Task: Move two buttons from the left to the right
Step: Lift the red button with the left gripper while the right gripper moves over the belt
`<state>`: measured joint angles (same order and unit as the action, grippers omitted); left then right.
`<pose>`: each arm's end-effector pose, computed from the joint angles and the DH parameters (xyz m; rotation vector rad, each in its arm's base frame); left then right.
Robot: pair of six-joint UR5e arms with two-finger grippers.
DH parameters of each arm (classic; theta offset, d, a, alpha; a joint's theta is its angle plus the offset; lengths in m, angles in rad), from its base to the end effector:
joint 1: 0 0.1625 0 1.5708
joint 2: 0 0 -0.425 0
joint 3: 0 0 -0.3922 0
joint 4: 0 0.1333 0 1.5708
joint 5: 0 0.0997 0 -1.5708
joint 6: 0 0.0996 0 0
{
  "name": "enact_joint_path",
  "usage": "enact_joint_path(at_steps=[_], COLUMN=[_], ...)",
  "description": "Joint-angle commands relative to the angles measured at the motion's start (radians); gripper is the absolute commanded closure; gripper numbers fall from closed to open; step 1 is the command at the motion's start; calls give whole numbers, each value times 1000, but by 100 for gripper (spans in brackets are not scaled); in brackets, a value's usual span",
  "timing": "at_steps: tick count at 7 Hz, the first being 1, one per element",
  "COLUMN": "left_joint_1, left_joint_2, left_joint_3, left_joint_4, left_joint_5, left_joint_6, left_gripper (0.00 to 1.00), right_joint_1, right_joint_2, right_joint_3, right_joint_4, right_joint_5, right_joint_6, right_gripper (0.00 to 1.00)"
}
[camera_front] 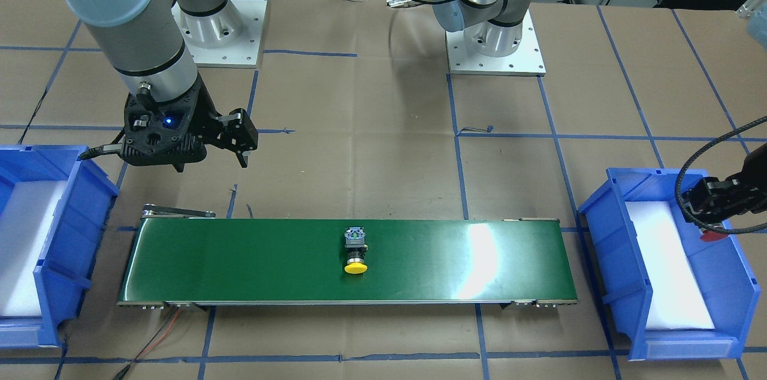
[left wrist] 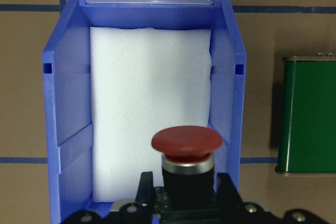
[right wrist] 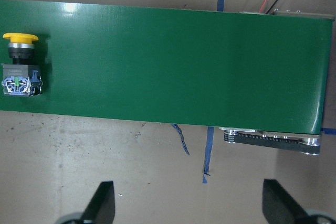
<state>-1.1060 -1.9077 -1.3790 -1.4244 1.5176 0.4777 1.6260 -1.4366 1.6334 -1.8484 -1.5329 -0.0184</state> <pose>0.1578 -0.6239 0.4076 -0.0200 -3.0945 0.0391 0.1672 -0.5405 0.4158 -0.1164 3.0976 -0.1242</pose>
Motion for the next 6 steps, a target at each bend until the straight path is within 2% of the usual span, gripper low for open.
enact_joint_path(at_steps=[1,5,6], left_joint_1=[-90,-291,-299], left_joint_2=[1,-13,-13], left_joint_3=[-8,-26,-70], left_joint_4=[-4,5,19], left_joint_5=[4,10,9], left_joint_6=[-89,-296,-303], left_gripper=[83,83,83], right_joint_1=[-2,-2,-2], right_joint_2=[18,74,90], right_joint_3=[0,-3,-1], right_joint_4=[-26,-95,-127], right_joint_5=[0,0,2], right_joint_6=[0,2,3], right_gripper=[0,0,0])
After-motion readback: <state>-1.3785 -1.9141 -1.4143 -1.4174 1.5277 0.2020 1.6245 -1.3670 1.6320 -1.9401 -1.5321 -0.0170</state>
